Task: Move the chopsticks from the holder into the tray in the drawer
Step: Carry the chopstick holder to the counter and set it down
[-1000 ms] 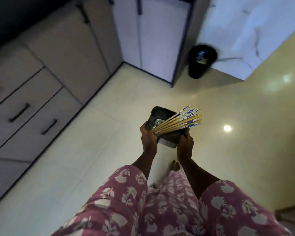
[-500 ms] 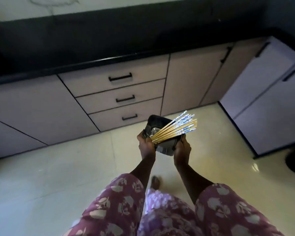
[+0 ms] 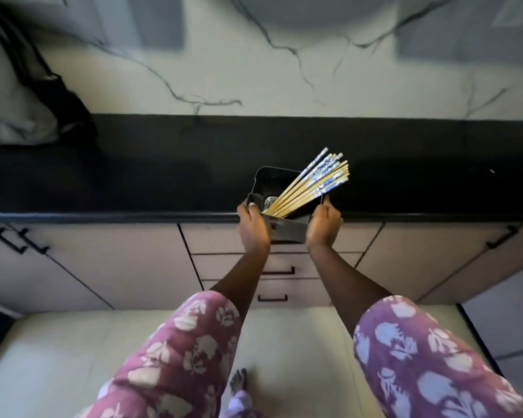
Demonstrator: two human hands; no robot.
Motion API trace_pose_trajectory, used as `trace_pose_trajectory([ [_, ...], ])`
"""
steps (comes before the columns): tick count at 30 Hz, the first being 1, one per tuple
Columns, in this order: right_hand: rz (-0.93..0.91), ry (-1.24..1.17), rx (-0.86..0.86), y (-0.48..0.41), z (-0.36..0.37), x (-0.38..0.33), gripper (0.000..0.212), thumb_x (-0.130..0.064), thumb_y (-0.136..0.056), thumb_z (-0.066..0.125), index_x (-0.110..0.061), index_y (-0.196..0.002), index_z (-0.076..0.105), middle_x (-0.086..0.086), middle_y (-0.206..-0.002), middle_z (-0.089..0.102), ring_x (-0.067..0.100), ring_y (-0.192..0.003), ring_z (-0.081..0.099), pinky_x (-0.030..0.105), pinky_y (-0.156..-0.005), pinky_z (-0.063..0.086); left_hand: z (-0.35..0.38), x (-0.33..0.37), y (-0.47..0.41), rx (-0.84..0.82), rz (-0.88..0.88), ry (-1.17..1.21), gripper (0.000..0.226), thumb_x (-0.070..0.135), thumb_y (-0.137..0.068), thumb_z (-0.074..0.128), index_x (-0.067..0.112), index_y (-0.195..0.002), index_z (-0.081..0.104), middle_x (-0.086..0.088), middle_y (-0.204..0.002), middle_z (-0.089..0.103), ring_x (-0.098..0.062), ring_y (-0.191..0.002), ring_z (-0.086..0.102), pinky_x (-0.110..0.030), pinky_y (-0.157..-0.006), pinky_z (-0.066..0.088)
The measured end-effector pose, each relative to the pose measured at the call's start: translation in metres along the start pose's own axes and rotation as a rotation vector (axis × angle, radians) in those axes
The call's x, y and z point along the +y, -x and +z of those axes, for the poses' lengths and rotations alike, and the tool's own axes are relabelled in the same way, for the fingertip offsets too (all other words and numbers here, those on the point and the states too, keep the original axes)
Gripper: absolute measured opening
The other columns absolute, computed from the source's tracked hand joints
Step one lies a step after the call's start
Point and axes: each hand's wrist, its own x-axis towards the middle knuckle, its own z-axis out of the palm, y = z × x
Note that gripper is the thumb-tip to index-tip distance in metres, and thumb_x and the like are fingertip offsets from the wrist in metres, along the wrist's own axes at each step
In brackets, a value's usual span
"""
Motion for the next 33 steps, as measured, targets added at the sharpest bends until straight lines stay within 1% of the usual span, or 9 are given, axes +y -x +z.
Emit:
trace_pose_trajectory([
  [3, 0.028, -0.004, -0.011, -0.039, 0.044, -0.024, 0.059, -0.024, -0.068, 0.031, 0.003, -0.107, 0.065, 0.024, -0.111, 0.066, 0.038, -0.095, 0.058, 0.039, -0.074, 0.040, 0.003, 0.028, -0.060, 0.009, 0.010, -0.058, 0.037, 0.037, -0.099, 0.032, 0.020, -0.131, 0.042, -0.012, -0.116, 0.057, -0.030, -0.104, 0.061, -0.051, -0.088, 0.054],
  [7, 0.104, 0.057, -0.047, -0.083, 0.085, -0.041, 0.024, -0.013, -0.084, 0.039, -0.008, -0.085, 0.062, 0.026, -0.110, 0.064, 0.040, -0.105, 0.056, 0.040, -0.083, 0.042, 0.009, 0.044, -0.115, 0.004, -0.015, -0.112, 0.032, 0.039, -0.098, 0.034, 0.023, -0.121, 0.048, -0.006, -0.106, 0.056, -0.021, -0.092, 0.060, -0.049, -0.088, 0.055],
  [10, 0.191, 0.077, -0.062, -0.114, 0.109, -0.047, 0.029, -0.011, -0.087, 0.039, -0.003, -0.093, 0.067, 0.022, -0.109, 0.064, 0.036, -0.107, 0.055, 0.045, -0.090, 0.042, 0.015, 0.050, -0.147, 0.011, -0.043, -0.191, 0.036, 0.041, -0.098, 0.034, 0.020, -0.125, 0.047, -0.012, -0.114, 0.057, -0.025, -0.100, 0.058, -0.049, -0.093, 0.051],
  [16, 0.206, 0.097, -0.153, -0.156, 0.146, -0.041, 0.033, -0.007, -0.092, 0.037, -0.012, -0.068, 0.059, 0.017, -0.096, 0.058, 0.037, -0.112, 0.055, 0.044, -0.096, 0.042, 0.026, 0.052, -0.197, 0.078, -0.043, -0.374, 0.044, 0.043, -0.099, 0.030, 0.017, -0.131, 0.043, -0.013, -0.120, 0.056, -0.027, -0.108, 0.056, -0.043, -0.095, 0.046],
  [20, 0.245, 0.096, -0.163, -0.179, 0.161, -0.040, 0.039, -0.007, -0.088, 0.040, -0.022, -0.052, 0.048, 0.008, -0.083, 0.056, 0.036, -0.101, 0.058, 0.045, -0.089, 0.044, 0.034, 0.049, -0.216, 0.135, -0.047, -0.446, 0.045, 0.045, -0.098, 0.028, 0.017, -0.129, 0.045, -0.014, -0.118, 0.058, -0.030, -0.110, 0.057, -0.048, -0.098, 0.045],
  [24, 0.262, 0.123, -0.207, -0.197, 0.169, -0.033, 0.039, -0.008, -0.089, 0.039, -0.020, -0.053, 0.047, -0.001, -0.067, 0.051, 0.025, -0.085, 0.051, 0.038, -0.077, 0.038, 0.042, 0.046, -0.227, 0.163, -0.050, -0.496, 0.044, 0.045, -0.099, 0.027, 0.017, -0.126, 0.046, -0.014, -0.114, 0.060, -0.030, -0.108, 0.058, -0.048, -0.098, 0.045],
  [27, 0.236, 0.165, -0.304, -0.209, 0.167, -0.023, 0.031, -0.008, -0.096, 0.035, -0.020, -0.069, 0.048, -0.007, -0.070, 0.043, 0.015, -0.088, 0.040, 0.027, -0.078, 0.030, 0.050, 0.045, -0.229, 0.156, -0.029, -0.539, 0.043, 0.045, -0.099, 0.027, 0.017, -0.124, 0.046, -0.011, -0.108, 0.061, -0.029, -0.105, 0.060, -0.048, -0.097, 0.047],
  [30, 0.229, 0.142, -0.306, -0.216, 0.164, -0.017, 0.042, -0.010, -0.098, 0.033, -0.030, -0.061, 0.034, -0.008, -0.070, 0.040, 0.012, -0.087, 0.039, 0.021, -0.078, 0.030, 0.058, 0.042, -0.226, 0.153, 0.005, -0.573, 0.042, 0.045, -0.099, 0.026, 0.017, -0.123, 0.046, -0.008, -0.100, 0.062, -0.028, -0.101, 0.062, -0.047, -0.095, 0.048],
  [33, 0.194, 0.154, -0.323, -0.217, 0.162, -0.020, 0.045, -0.013, -0.099, 0.033, -0.033, -0.059, 0.031, -0.014, -0.065, 0.037, 0.004, -0.062, 0.039, 0.009, -0.057, 0.034, 0.063, 0.039, -0.221, 0.184, 0.036, -0.594, 0.043, 0.045, -0.099, 0.024, 0.017, -0.123, 0.045, -0.008, -0.098, 0.062, -0.029, -0.099, 0.062, -0.048, -0.092, 0.049],
])
